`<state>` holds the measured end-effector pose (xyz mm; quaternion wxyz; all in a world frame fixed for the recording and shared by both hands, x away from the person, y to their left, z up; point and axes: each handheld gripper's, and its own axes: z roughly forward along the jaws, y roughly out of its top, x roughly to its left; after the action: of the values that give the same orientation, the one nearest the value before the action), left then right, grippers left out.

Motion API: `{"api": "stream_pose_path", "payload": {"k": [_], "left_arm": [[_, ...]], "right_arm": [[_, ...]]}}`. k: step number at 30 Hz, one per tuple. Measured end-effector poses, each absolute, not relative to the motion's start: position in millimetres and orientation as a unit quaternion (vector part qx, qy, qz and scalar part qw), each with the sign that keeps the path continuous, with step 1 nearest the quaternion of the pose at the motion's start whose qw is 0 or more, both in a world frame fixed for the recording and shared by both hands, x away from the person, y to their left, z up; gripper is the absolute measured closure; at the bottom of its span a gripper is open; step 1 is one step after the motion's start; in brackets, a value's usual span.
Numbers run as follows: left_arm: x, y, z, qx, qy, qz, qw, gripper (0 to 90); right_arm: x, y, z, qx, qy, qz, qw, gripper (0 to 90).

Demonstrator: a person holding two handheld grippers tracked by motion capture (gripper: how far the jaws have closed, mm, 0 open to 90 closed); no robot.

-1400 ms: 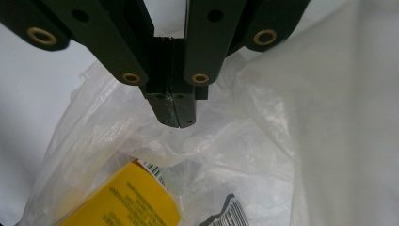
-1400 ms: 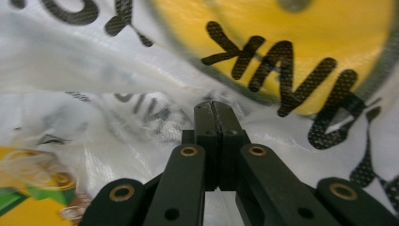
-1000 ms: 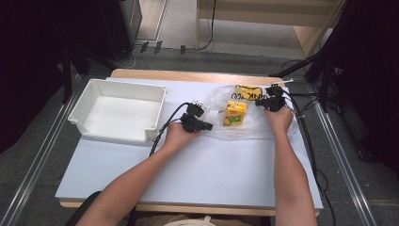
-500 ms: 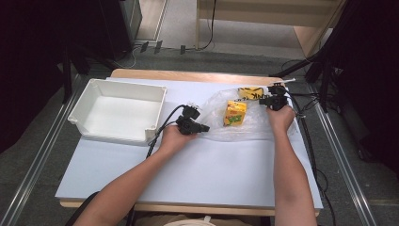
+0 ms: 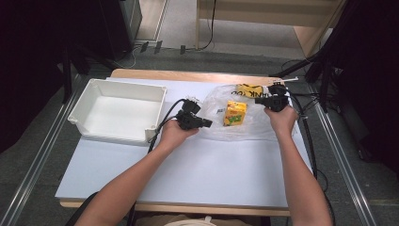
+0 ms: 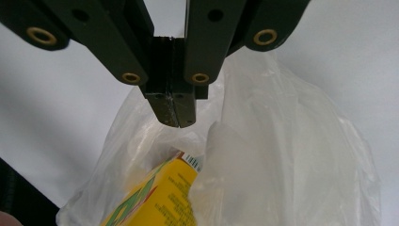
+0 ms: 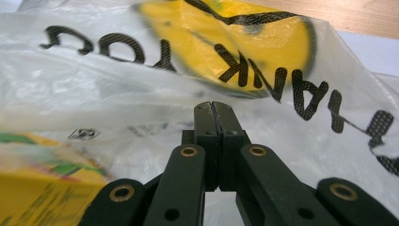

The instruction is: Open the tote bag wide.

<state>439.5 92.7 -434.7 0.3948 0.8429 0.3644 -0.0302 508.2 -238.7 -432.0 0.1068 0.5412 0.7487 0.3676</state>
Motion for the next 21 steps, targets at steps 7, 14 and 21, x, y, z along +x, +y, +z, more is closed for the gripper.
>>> {"api": "stream_pose_path", "payload": {"k": [7,14,21], "left_arm": [[436,90,-417,0.847,0.344,-0.026,0.405,88.0],[441,88,-405,0.852,0.329,-0.047,0.404,77.6],[444,85,-398,0.859,0.315,-0.046,0.4,65.4]], "right_arm": [[488,-235,-420,0.522,0.759,0.375,0.106,89.4],[467,-234,-414,0.515,0.763,0.376,0.104,87.3],[446,-235,-414,0.507,0.763,0.389,0.098,81.1]]}}
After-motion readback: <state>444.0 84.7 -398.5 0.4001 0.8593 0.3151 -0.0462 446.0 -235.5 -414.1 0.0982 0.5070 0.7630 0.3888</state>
